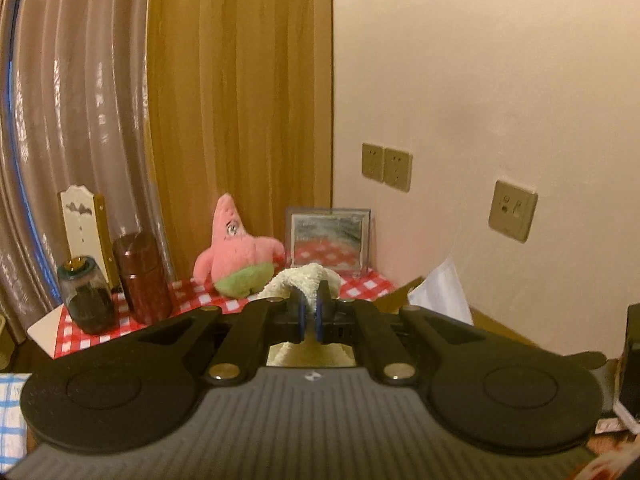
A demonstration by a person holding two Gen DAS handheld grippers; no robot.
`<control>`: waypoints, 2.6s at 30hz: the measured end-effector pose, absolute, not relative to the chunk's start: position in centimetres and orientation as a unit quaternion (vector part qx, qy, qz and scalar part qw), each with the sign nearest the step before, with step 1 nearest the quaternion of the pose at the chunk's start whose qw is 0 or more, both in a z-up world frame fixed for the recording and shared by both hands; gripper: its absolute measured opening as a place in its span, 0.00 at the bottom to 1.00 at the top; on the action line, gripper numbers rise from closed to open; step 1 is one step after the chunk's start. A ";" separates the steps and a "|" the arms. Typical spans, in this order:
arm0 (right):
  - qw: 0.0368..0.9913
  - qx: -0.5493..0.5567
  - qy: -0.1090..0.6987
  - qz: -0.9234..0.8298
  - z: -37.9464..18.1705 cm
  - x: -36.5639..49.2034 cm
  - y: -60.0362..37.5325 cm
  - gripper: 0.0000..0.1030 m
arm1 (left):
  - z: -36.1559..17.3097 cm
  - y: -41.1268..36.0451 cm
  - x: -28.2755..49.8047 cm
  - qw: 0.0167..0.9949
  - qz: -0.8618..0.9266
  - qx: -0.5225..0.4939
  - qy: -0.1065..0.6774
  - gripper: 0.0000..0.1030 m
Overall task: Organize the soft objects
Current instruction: 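Carry towel and mask into the cardboard tray and open both tools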
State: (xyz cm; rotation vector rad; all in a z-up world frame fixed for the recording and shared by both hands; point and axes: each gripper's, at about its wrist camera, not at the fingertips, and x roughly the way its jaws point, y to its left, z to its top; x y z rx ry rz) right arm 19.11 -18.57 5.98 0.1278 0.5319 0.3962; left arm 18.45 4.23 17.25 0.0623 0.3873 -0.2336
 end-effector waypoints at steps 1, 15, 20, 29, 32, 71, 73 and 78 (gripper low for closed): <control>0.944 0.062 0.259 0.195 6.2 19.0 -18.6 0.00 | 17.7 4.1 18.4 0.974 -0.118 0.031 0.190 0.04; 0.955 0.058 0.226 0.182 9.7 17.7 -21.2 0.00 | 22.1 -0.1 18.4 0.974 -0.155 0.029 0.164 0.04; 0.957 0.052 0.224 0.175 10.3 17.6 -23.0 0.00 | 22.2 -2.8 19.3 0.970 -0.176 0.033 0.163 0.04; 0.957 0.024 0.247 0.153 9.2 18.9 -27.6 0.00 | 19.0 -8.6 23.2 0.957 -0.217 0.037 0.190 0.04; 0.954 0.016 0.261 0.147 8.3 19.8 -29.2 0.00 | 17.1 -10.3 24.9 0.950 -0.230 0.037 0.206 0.04; 0.919 -0.047 0.375 0.109 -2.0 30.7 -32.3 0.01 | 5.2 -9.0 33.0 0.919 -0.232 -0.039 0.315 0.44; 0.920 -0.046 0.375 0.106 -2.0 30.5 -32.4 0.03 | 5.2 -8.2 32.1 0.922 -0.222 -0.044 0.313 0.48; 0.923 -0.018 0.372 0.100 -1.6 29.2 -33.5 0.47 | 5.1 -6.4 29.3 0.930 -0.193 -0.045 0.311 0.49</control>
